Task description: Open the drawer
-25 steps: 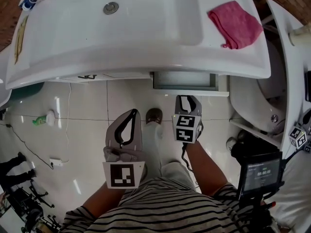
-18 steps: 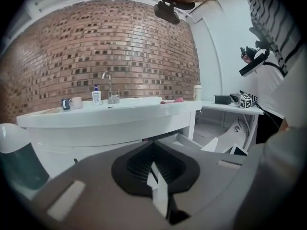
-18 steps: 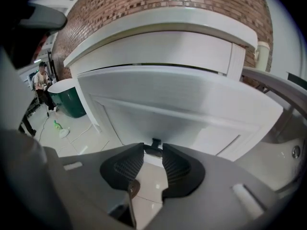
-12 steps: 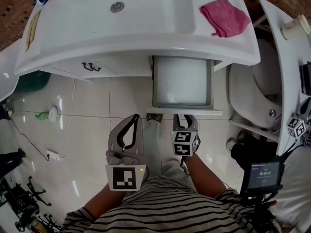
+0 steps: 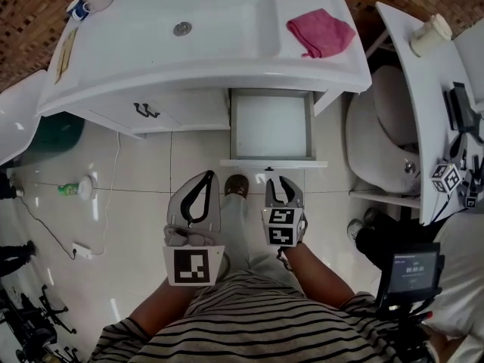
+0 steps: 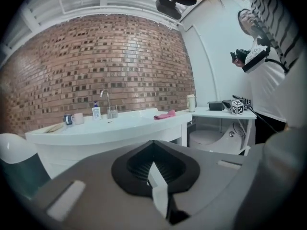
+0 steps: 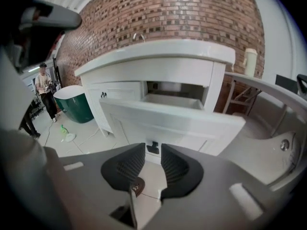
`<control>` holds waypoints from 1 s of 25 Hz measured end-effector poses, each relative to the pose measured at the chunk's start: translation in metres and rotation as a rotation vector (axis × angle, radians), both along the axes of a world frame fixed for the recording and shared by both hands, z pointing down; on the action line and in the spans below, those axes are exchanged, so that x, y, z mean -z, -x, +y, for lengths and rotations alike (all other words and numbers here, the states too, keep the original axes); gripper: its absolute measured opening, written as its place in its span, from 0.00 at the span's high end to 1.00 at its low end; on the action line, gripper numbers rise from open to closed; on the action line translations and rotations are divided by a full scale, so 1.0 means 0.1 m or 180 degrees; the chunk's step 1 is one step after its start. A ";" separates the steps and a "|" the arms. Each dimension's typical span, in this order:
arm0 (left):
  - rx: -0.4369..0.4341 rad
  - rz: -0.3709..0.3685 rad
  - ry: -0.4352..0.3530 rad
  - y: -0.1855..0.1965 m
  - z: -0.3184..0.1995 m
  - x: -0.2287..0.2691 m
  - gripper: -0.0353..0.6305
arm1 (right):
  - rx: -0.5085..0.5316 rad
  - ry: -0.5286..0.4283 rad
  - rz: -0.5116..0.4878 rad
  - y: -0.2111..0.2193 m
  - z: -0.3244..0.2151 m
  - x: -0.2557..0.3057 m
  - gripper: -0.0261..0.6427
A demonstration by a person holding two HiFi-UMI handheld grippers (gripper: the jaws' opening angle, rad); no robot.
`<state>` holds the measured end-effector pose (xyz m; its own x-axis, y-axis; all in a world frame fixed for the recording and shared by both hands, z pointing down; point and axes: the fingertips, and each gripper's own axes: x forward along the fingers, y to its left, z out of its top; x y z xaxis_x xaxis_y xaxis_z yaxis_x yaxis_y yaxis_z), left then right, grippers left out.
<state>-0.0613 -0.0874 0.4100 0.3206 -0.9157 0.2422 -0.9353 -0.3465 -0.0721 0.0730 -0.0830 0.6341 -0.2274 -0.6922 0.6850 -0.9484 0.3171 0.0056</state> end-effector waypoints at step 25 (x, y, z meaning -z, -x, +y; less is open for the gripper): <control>-0.0038 0.0261 -0.0815 -0.17 3.20 2.93 0.92 | 0.0401 -0.1982 -0.0841 0.01 3.00 4.97 0.96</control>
